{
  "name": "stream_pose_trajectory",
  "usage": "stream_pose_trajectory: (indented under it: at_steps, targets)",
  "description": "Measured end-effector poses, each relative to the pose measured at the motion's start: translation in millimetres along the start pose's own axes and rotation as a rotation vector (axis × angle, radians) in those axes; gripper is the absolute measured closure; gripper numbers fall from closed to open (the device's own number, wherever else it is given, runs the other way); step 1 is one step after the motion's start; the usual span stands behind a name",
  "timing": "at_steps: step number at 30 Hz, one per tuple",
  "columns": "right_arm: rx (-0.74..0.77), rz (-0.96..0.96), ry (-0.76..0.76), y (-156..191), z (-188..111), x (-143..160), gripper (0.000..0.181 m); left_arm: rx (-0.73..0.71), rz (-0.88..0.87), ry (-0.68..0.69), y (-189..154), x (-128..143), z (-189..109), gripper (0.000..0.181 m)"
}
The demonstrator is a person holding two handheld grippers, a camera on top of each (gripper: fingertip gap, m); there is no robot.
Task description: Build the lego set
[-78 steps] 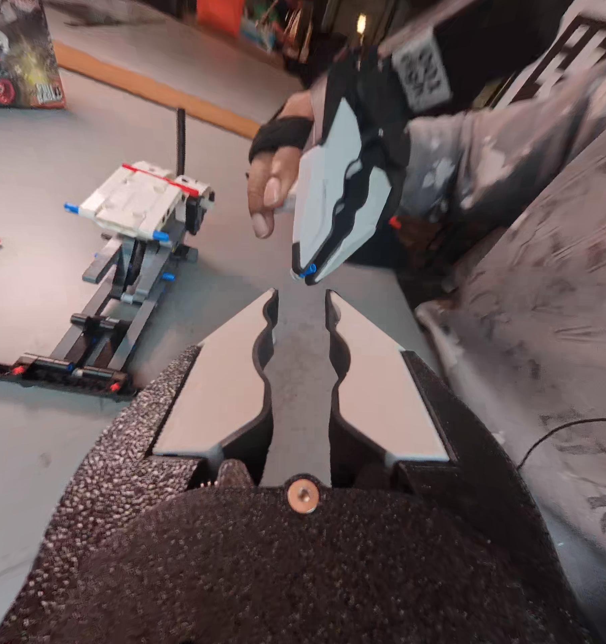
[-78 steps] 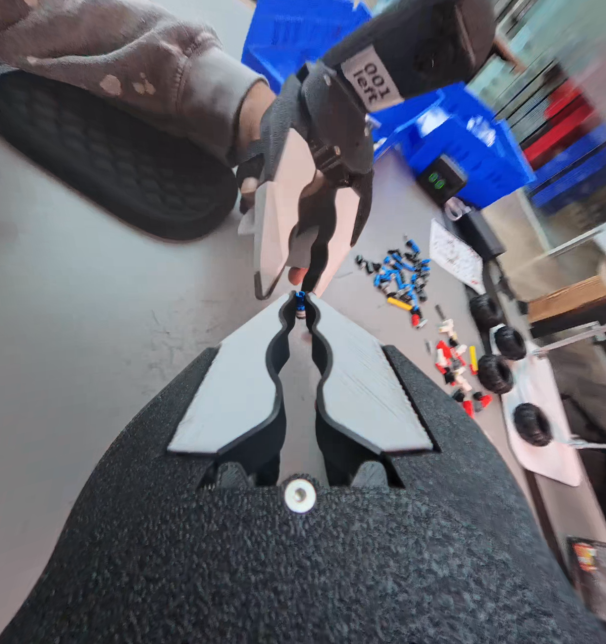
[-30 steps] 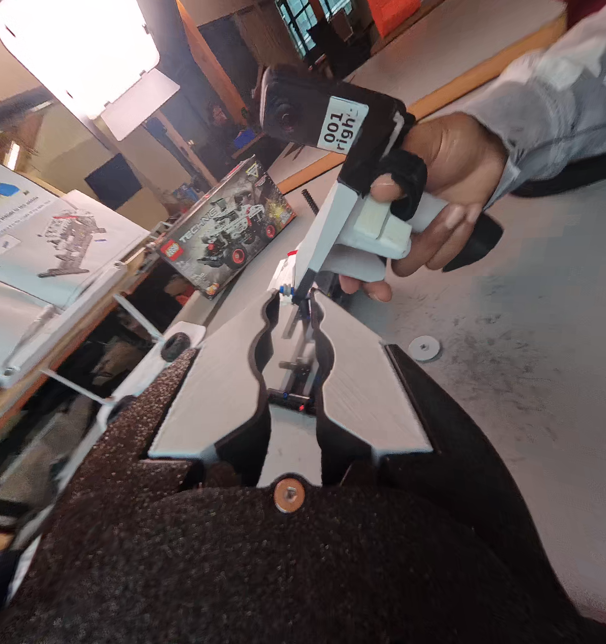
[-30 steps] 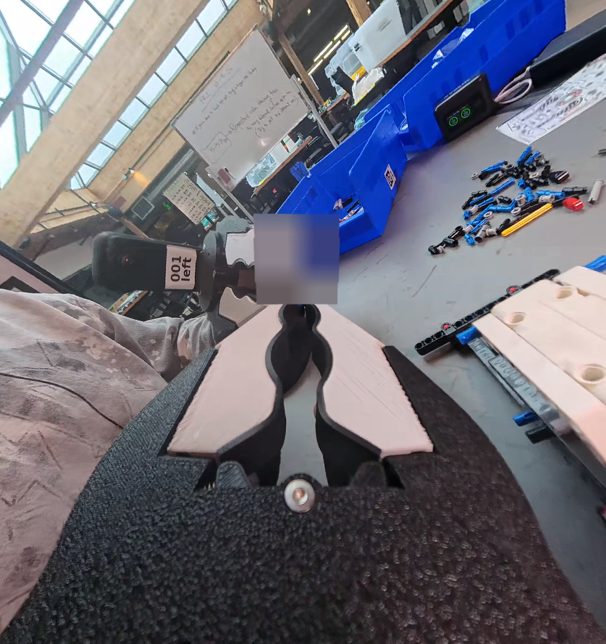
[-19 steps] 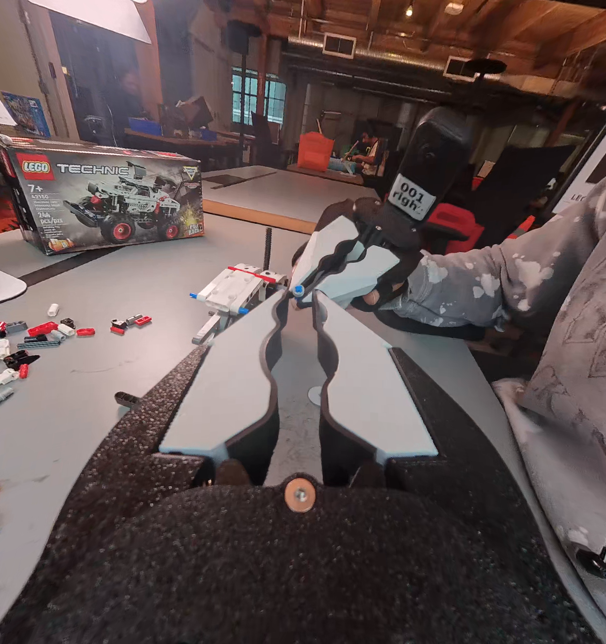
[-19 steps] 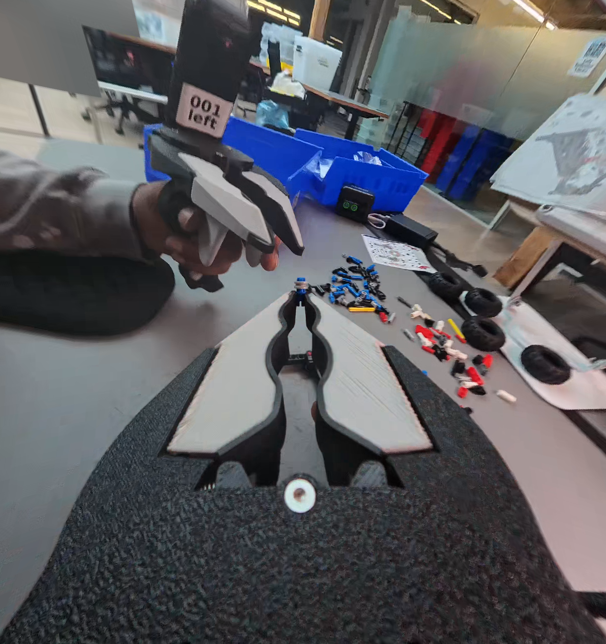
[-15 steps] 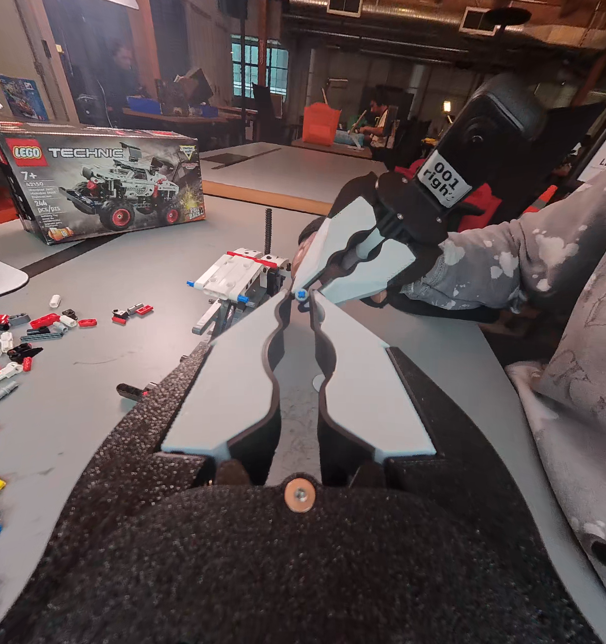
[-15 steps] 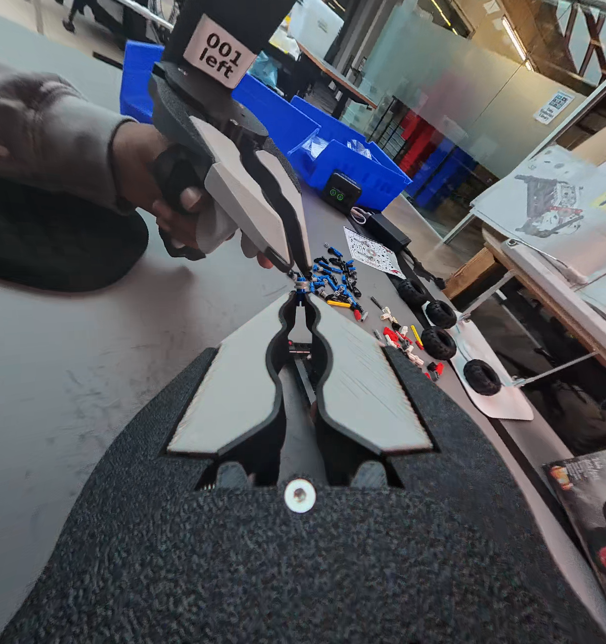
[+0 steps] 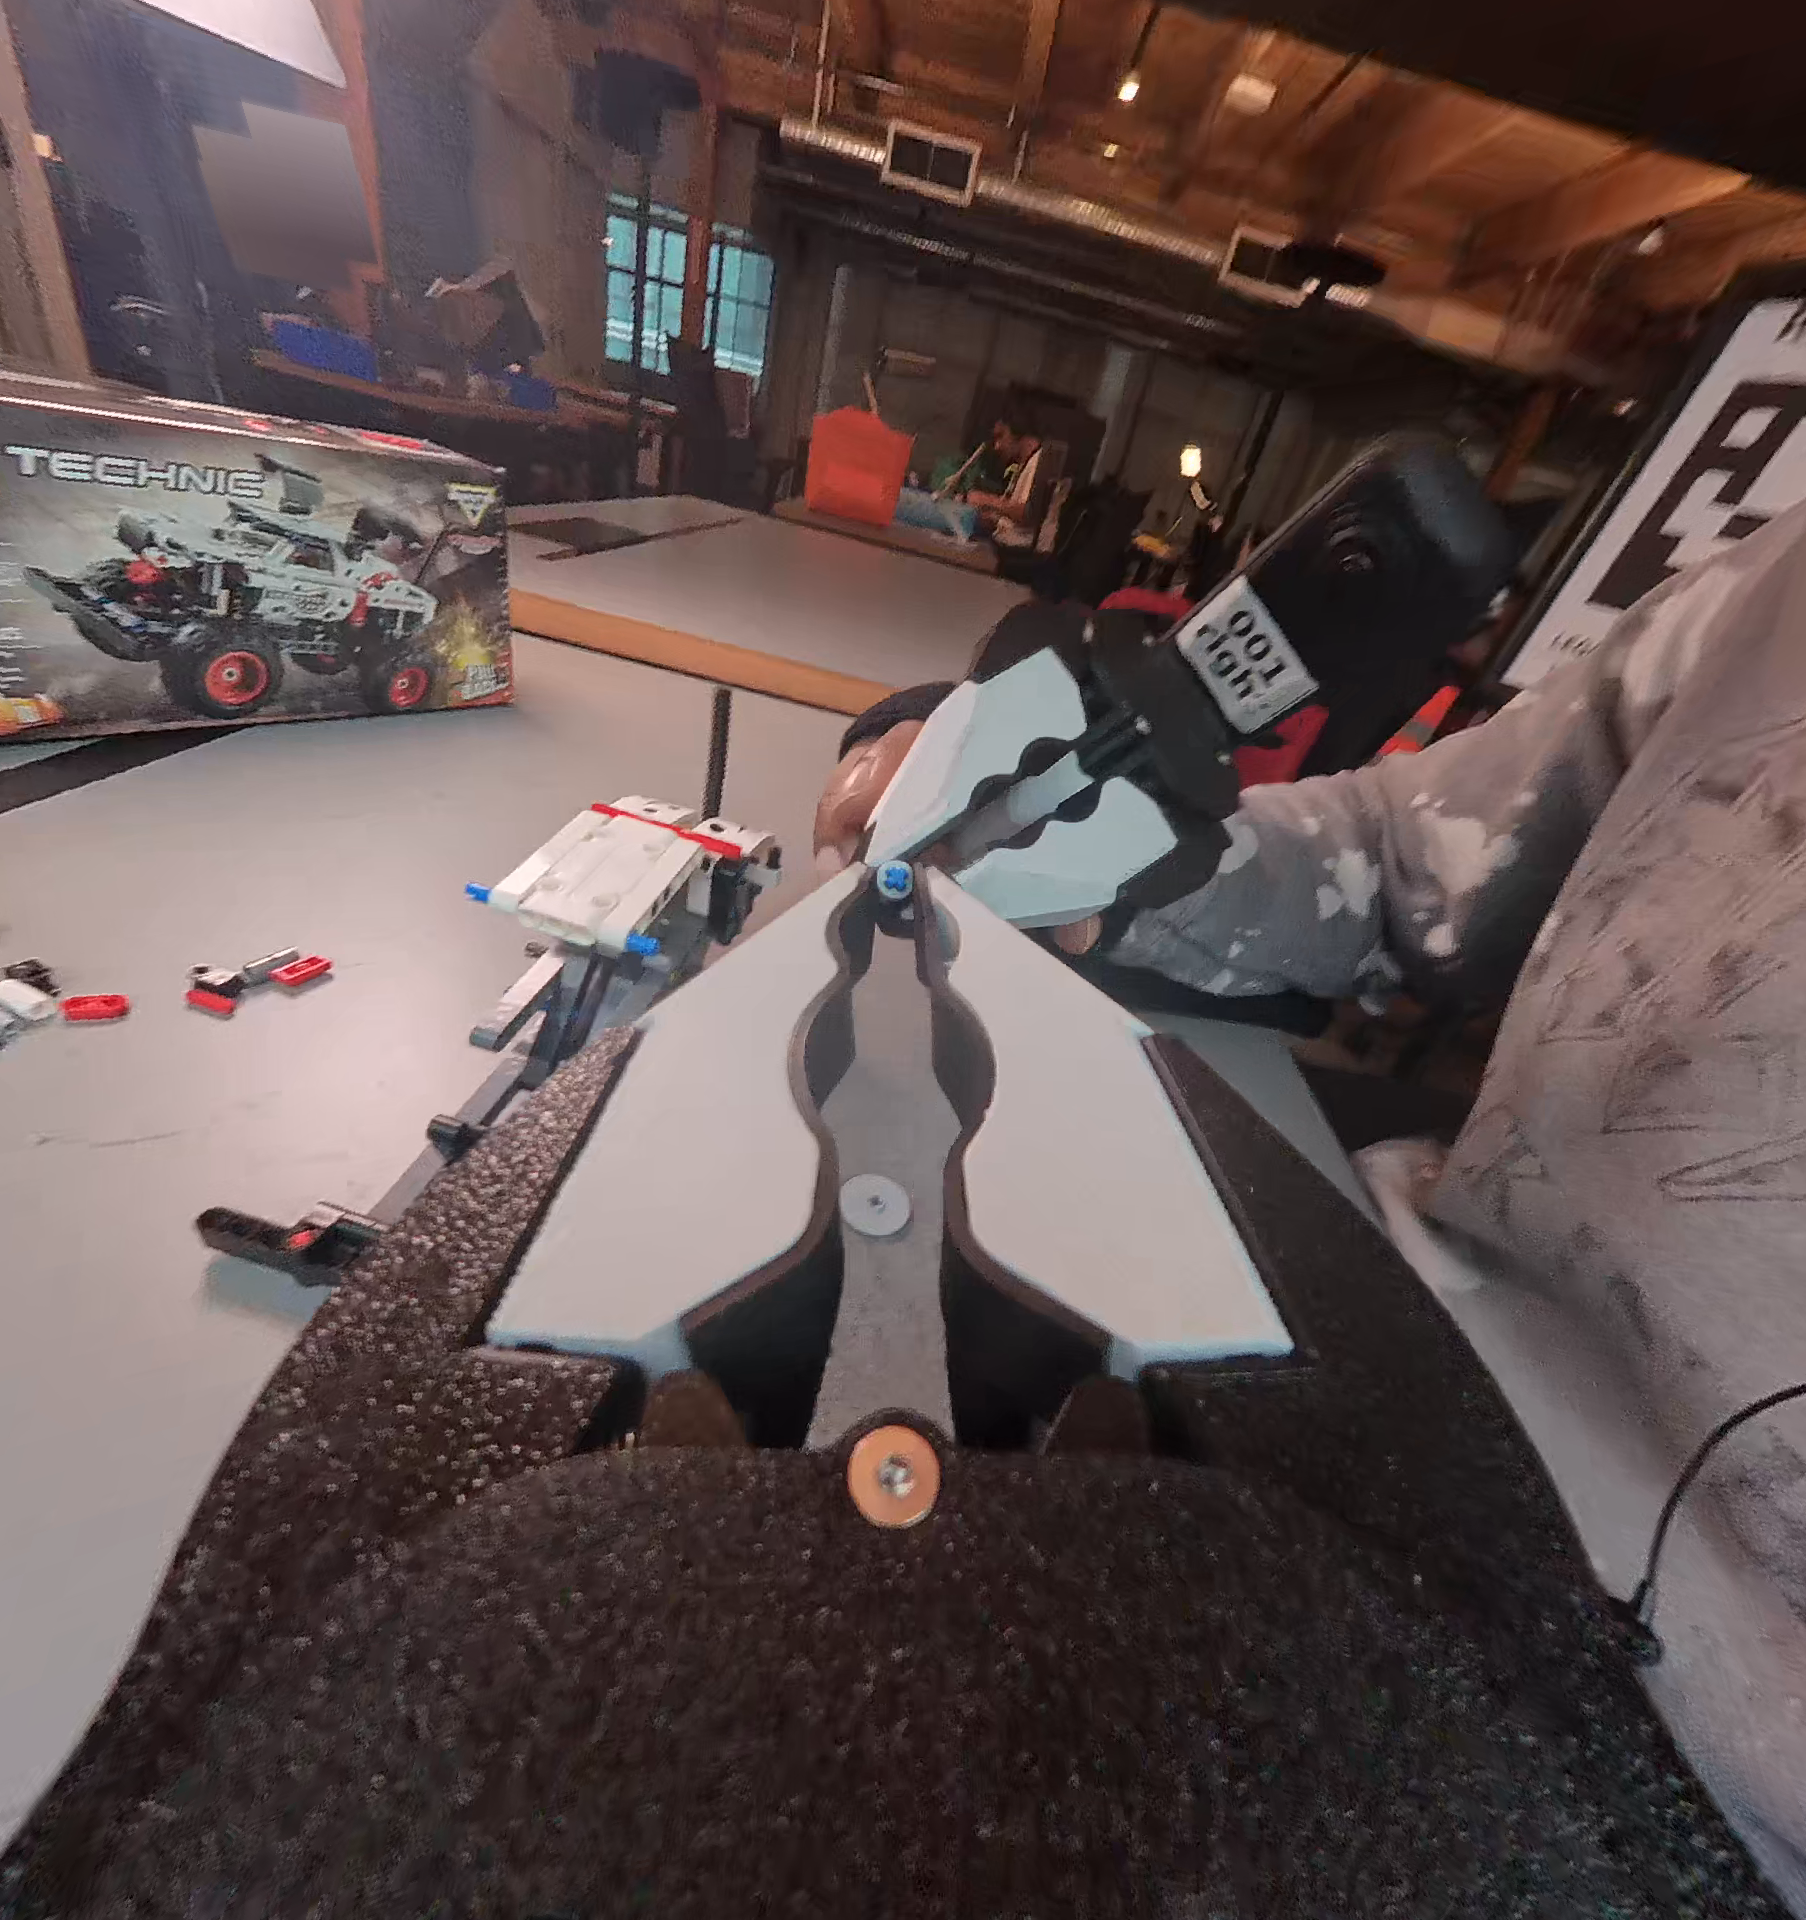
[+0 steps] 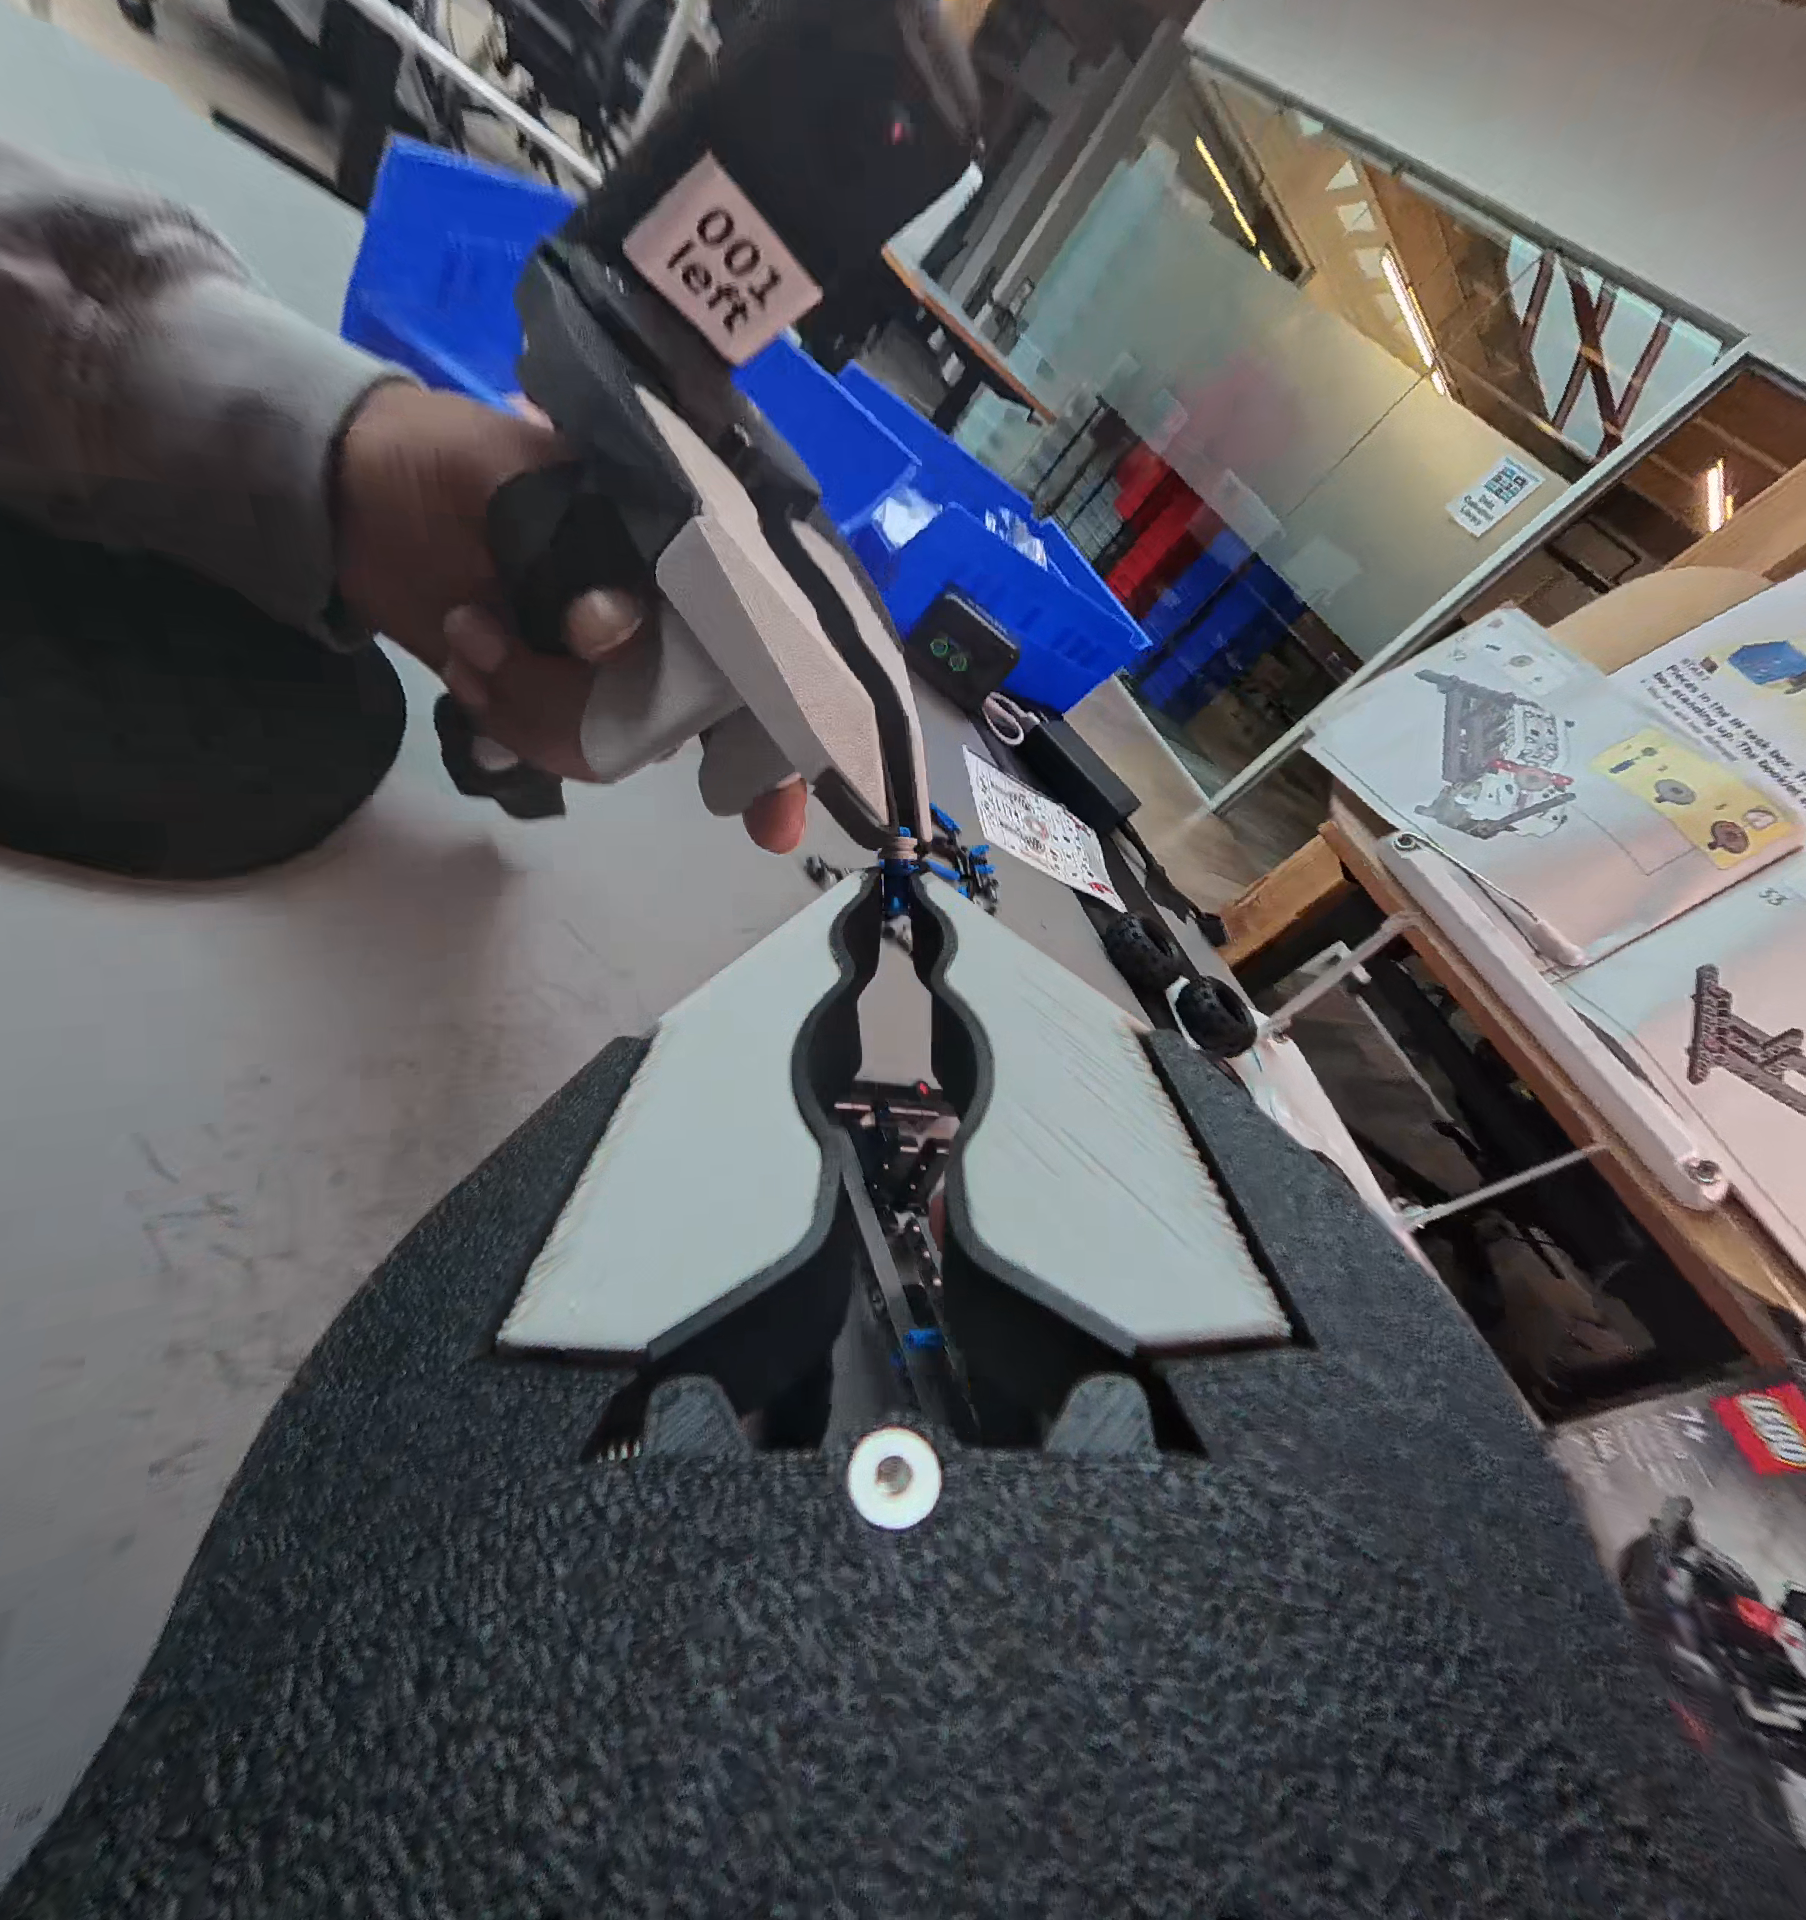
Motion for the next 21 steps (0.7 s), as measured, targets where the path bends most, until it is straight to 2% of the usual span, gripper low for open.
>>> stream_pose_trajectory:
  at_steps: [3,6,21]
  targets:
    - [-0.043,0.137,-0.100,-6,-5,-4,0.176,0.079,-0.082,-0.089,0,-4,-2,0.175]
    - [-0.058,0.199,-0.147,-9,-8,-4,0.176,0.108,-0.110,-0.121,0,-5,-4,0.175]
    - [-0.093,0.228,-0.191,-6,-13,-8,0.179,0.148,-0.105,-0.099,-4,-7,-4,0.175]
Point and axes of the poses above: each gripper's, where its closed fingertips meet, z out along the fingers, x out of its underside, y = z × x across the jaws, the point moved 10 cm from there along -z, back along the fingers, and after that the axes turned 3 degrees about x, right-handed, at the moved point
